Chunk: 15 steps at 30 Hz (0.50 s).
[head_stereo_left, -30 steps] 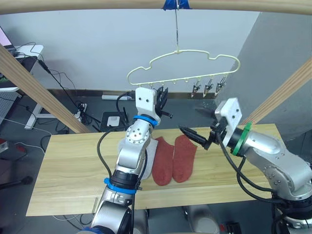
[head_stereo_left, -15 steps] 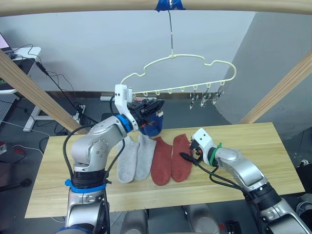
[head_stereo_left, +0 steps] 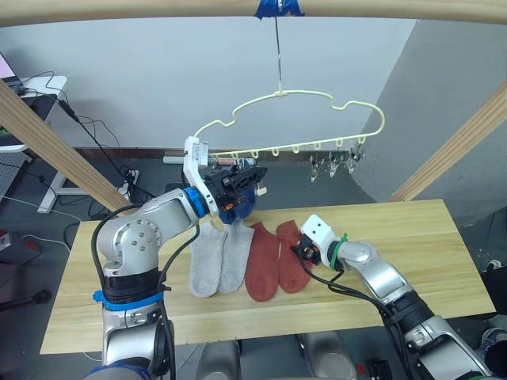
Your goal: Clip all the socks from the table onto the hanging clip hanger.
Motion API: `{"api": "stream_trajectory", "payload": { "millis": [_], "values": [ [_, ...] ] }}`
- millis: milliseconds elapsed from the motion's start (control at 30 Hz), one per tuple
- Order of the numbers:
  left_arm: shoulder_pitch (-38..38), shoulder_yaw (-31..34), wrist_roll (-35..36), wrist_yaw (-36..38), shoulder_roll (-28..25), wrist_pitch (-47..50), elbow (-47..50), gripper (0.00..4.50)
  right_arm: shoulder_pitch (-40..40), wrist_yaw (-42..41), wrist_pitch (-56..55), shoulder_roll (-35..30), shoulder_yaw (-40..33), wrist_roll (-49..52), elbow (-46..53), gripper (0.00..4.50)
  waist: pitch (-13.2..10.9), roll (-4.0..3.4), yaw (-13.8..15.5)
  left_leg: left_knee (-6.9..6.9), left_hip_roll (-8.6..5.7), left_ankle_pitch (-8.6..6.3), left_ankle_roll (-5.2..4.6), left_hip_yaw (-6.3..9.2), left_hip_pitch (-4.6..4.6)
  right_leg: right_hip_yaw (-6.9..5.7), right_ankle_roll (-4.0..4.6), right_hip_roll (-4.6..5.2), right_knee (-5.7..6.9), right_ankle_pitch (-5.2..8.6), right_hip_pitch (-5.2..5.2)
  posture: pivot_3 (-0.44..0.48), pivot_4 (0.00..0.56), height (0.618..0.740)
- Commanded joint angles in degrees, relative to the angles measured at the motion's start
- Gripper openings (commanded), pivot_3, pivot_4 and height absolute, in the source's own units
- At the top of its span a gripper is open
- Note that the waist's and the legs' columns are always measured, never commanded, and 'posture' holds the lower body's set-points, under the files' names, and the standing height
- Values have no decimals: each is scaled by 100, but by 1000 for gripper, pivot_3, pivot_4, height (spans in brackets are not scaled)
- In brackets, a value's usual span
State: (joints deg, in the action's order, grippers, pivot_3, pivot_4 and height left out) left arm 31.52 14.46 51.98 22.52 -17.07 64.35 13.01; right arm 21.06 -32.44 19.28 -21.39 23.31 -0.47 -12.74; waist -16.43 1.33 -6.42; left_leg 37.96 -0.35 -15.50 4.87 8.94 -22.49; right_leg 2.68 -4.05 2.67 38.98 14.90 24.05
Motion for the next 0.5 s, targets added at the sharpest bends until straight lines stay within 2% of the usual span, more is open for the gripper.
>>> {"api": "stream_trajectory", "payload": {
  "millis": [33,133,400,500],
  "values": [
    [-71,-53,63,-73,-125,133,34,289,-180,-167,-224,-159,-186,-18,476,945,0,0,2,0,0,0,0,0,0,0,0,0,0,0,0,-119,270,740],
    [-64,-62,90,-108,-148,98,-44,289,-334,-299,-215,-304,-431,122,1051,24,0,0,3,-1,0,0,0,-1,-1,1,0,0,-1,0,1,-128,272,740],
    [58,183,426,-269,-79,324,-472,289,-586,-576,23,-721,-997,458,3178,24,0,0,-2,-2,0,0,0,-2,0,2,-1,0,-2,0,0,-149,277,740],
    [166,298,599,-407,-24,404,-637,289,-589,-591,225,-752,-1015,502,3498,24,0,0,0,-2,1,0,0,1,1,0,0,-1,-1,0,-1,-151,277,740]
  ]
}}
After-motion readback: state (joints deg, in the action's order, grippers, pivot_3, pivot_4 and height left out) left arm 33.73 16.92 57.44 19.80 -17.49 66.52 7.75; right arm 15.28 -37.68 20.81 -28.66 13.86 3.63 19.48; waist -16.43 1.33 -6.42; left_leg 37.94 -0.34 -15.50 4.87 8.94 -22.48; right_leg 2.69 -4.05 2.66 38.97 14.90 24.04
